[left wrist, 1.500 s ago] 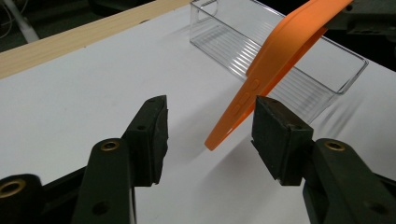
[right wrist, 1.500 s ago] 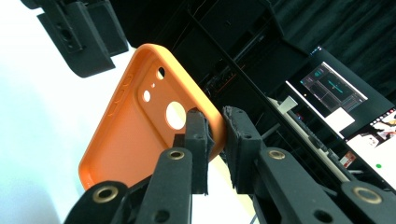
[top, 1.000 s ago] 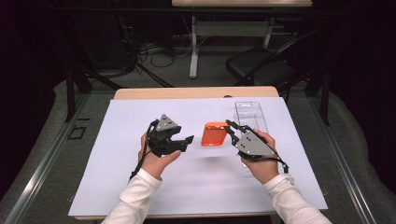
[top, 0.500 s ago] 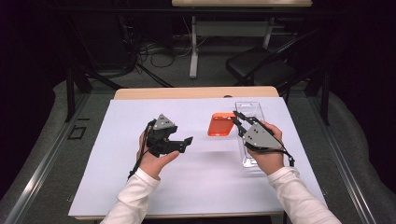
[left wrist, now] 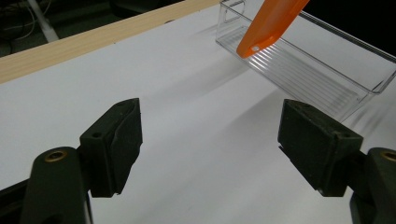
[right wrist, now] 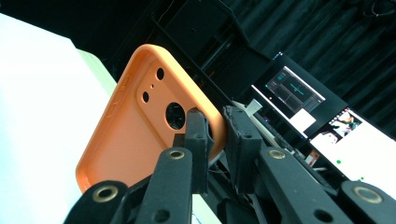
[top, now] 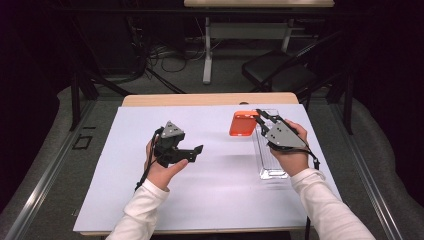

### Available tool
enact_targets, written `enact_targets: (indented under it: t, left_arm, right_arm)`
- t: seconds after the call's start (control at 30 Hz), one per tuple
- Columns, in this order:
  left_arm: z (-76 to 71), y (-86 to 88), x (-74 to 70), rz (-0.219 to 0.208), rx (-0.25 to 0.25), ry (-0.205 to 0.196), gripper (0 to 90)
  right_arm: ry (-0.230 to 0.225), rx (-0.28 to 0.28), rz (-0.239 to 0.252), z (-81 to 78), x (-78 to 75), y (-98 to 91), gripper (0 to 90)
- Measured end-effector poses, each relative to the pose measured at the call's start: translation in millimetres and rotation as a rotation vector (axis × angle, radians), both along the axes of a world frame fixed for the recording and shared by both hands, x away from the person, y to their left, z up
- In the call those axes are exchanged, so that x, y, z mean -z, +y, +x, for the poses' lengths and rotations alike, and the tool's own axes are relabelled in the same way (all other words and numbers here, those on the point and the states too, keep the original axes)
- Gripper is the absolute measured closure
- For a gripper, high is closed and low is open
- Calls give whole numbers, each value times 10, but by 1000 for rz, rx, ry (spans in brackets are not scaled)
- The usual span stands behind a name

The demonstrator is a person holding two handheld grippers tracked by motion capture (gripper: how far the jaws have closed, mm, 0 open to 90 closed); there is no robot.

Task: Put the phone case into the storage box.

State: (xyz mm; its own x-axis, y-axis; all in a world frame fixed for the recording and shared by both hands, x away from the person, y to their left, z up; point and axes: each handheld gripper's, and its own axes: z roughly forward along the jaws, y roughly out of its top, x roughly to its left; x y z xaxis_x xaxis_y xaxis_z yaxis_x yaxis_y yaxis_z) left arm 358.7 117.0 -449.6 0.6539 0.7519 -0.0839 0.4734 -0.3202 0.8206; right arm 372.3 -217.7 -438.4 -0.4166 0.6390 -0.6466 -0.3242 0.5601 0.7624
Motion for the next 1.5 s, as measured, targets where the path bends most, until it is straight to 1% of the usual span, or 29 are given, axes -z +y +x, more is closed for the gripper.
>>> enact_targets:
  t: [0.07,0.1,0.13,0.2,0.27,0.33,0.37,0.4,0.43,0.5,0.67,0.83,0.93,1.0,1.07,1.17,1.23,1.5]
  left_arm:
    - [10,10,11,-14,-7,5,204]
    - [14,21,10,-10,-7,18,203]
    - [21,29,17,-14,-13,22,197]
    - [36,54,23,-30,-28,35,196]
    - [47,80,26,-41,-36,37,196]
    - [52,103,21,-48,-30,41,193]
    - [52,111,20,-50,-23,42,175]
    - [48,118,23,-44,-12,34,151]
    - [47,122,21,-38,-9,34,151]
    - [47,132,22,-48,-28,30,151]
    - [54,157,18,-62,-34,37,151]
    - [66,177,18,-72,-38,37,151]
    - [68,193,11,-68,-35,36,151]
    - [67,196,11,-73,-39,33,151]
    - [68,199,9,-77,-32,36,151]
    - [67,197,8,-74,-24,38,151]
    - [66,196,6,-68,-21,41,151]
    - [71,219,-7,-78,-28,37,151]
  right_arm:
    - [1,8,-1,18,-12,-19,804]
    - [-8,8,0,35,-18,-28,804]
    - [-5,16,-4,42,-26,-42,804]
    - [-7,20,-1,65,-36,-63,804]
    - [-6,29,-9,75,-52,-88,804]
    - [-12,34,-18,82,-64,-108,804]
    - [-13,37,-19,83,-68,-118,804]
    - [-14,36,-18,86,-71,-126,804]
    - [-15,39,-20,87,-76,-137,803]
    - [-20,44,-22,88,-83,-157,804]
    - [-19,53,-21,89,-88,-193,803]
    - [-22,61,-29,99,-90,-219,804]
    - [-22,70,-35,111,-91,-247,804]
    - [-23,77,-34,123,-95,-270,804]
    - [-26,84,-34,137,-99,-296,803]
    - [-25,99,-46,156,-101,-336,804]
    - [-36,106,-64,170,-107,-363,804]
    - [-32,138,-95,251,-118,-483,804]
